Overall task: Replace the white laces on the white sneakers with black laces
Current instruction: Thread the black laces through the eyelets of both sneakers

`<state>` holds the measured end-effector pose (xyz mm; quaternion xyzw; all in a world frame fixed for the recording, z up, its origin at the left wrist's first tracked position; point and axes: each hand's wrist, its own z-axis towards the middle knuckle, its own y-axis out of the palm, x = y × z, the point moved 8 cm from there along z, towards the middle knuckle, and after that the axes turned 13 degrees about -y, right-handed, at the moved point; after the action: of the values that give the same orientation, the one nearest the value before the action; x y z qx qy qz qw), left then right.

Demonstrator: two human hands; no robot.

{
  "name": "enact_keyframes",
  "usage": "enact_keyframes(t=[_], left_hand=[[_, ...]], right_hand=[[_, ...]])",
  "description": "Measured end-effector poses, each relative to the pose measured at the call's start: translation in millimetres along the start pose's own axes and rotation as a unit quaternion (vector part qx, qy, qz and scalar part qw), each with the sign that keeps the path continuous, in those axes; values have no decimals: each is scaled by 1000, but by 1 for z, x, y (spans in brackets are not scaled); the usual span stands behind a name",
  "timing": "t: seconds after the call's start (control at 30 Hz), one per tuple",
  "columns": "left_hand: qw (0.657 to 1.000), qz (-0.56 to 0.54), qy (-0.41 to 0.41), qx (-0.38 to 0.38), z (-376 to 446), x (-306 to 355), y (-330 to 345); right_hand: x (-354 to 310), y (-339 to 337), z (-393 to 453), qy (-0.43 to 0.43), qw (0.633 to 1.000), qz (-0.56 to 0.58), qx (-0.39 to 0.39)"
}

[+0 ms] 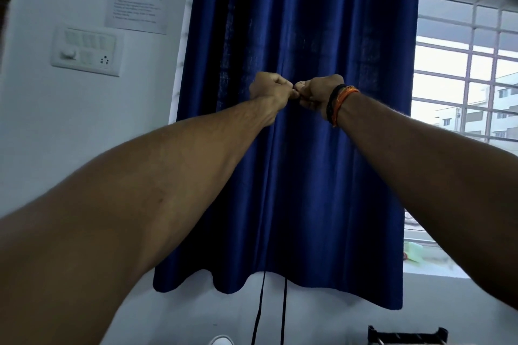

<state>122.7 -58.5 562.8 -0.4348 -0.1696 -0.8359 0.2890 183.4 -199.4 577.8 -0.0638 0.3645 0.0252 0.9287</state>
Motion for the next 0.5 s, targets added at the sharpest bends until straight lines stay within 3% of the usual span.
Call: enact_keyframes(t=[0.33,0.5], left_hand=[[1000,6,7,-8,3,-16,-2],[1000,-14,27,9,2,-21,-8]], right_hand=[[7,10,4,-22,998,30,-41],[14,18,4,-32,997,67,-9]])
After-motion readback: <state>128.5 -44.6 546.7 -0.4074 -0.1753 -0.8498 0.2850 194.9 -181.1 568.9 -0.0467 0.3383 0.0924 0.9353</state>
